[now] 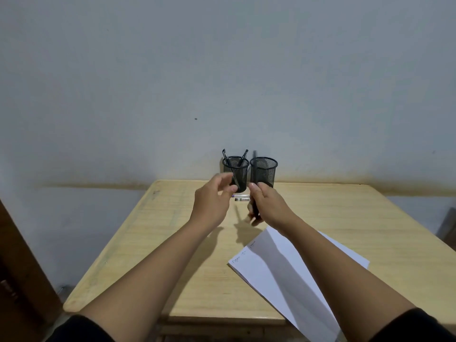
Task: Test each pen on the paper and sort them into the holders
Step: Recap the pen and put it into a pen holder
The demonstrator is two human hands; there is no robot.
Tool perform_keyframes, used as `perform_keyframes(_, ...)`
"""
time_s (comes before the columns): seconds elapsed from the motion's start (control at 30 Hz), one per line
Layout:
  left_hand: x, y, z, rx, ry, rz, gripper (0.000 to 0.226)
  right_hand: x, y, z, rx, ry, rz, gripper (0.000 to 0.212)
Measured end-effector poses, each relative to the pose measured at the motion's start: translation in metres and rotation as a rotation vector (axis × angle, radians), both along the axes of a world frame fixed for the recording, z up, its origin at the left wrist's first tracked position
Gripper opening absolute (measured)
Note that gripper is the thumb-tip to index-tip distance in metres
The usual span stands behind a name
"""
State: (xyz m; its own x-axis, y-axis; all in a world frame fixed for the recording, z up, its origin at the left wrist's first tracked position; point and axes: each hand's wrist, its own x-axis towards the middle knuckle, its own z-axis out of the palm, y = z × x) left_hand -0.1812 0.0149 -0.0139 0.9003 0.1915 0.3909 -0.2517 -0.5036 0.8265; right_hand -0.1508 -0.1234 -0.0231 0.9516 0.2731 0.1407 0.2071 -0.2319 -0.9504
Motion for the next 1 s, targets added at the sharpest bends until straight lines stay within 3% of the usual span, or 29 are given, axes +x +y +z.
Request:
perform_keyframes(0.1,0.007,0.002,0.012,0.185,-0.078,-0.029,0.046,0.001,-0.007,0.005,-0.241,-0.037,0.069,0.033)
perform_keyframes(0.17,0.012,0.004,0.014,0.331,-0.071,-0.041,0.041,0.0,-0.012,0.01,-0.286,-0.05,0.087,0.033)
perform_keyframes(0.27,0.014,0.008,0.012,0.385,-0.037,-0.014,0.026,0.001,-0.021,0.021,-0.274,-0.071,0.051,0.024)
perform_keyframes(0.5,0.016,0.003,0.004,0.393,0.107,0.102,0.019,0.013,-0.036,0.05,-0.053,-0.069,-0.062,0.004)
perform_keyframes(0.77,0.059,-0.001,0.034,0.649,0.161,0.156,0.025,0.056,-0.028,0.085,0.03,-0.128,-0.172,0.006)
perform_keyframes(0.87,0.086,0.002,0.045,0.803,0.168,0.204,0.031,0.085,-0.023,0.097,-0.028,-0.177,-0.231,0.021)
perform_keyframes(1.0,0.124,0.004,0.05,0.838,0.192,0.235,0.036,0.126,-0.016,0.107,-0.13,-0.237,-0.285,0.029)
